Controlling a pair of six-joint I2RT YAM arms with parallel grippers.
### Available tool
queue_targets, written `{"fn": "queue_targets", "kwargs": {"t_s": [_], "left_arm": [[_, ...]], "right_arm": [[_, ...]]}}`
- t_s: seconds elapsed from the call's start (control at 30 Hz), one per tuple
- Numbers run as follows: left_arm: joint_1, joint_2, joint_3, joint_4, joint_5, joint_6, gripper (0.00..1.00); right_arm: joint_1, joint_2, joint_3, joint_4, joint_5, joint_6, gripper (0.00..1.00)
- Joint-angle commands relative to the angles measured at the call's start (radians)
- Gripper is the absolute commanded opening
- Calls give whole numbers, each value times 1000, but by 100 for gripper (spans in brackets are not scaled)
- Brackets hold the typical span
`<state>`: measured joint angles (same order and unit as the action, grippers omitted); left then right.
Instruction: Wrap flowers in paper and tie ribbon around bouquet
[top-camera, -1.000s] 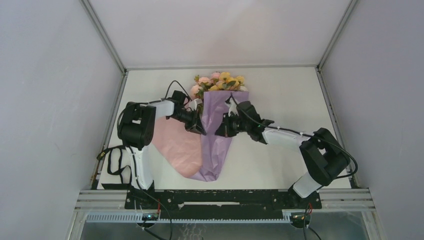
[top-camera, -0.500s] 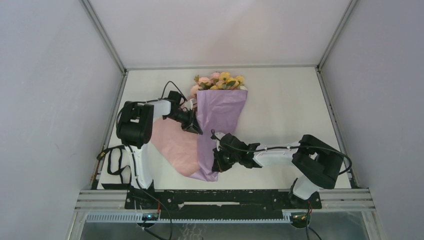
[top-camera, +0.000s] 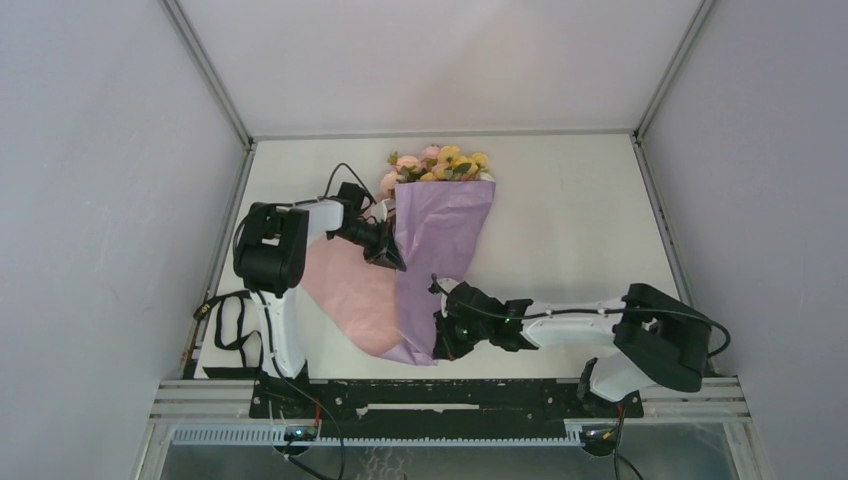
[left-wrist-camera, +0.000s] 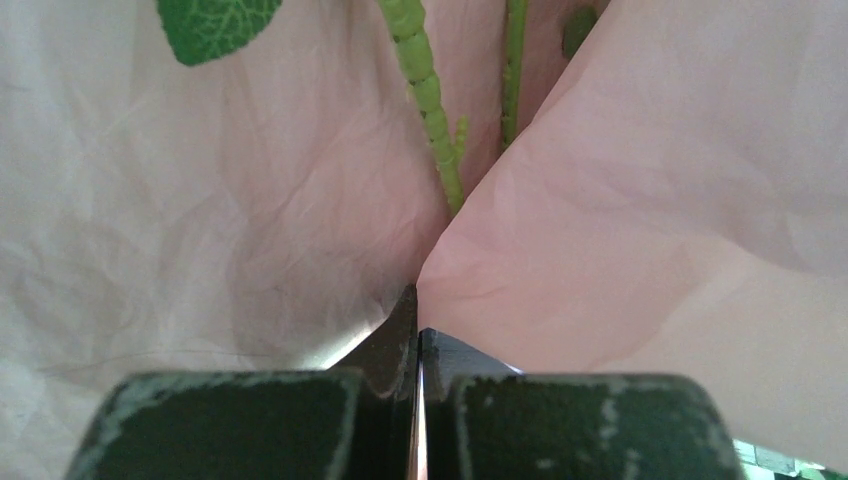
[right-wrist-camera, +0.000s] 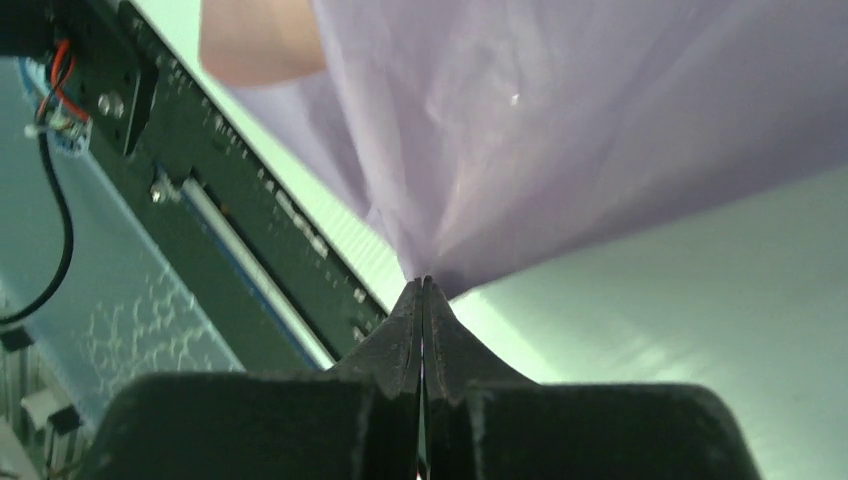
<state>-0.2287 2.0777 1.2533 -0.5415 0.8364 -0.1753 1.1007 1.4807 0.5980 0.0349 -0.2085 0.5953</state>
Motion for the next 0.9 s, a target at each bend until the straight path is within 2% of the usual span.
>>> {"fn": "queue_targets", "kwargs": {"t_s": [0.0,0.2,0.4,0.6,0.73,0.87], "left_arm": [[2,-6,36,39,-55,39,0],[-12,-3,21,41,-48,45,0],[-14,-5,23,42,-39,36,0],[-14,-8,29,36,-37,40,0],[-15,-11,25,37,-39,49,0],[-16,-13,20,35,-32,57,0]], "right_arm": [[6,-126,-9,-132,-81,-50,0],[-97,-203,-5,-76,-102,-72,0],[-63,-20,35,38,-136,-68,0],[-31,110,4,16,-139,-55,0],[-55,24,2,3,-201,-55,0],[-190,-110,3,60,-266,-57,1]]}}
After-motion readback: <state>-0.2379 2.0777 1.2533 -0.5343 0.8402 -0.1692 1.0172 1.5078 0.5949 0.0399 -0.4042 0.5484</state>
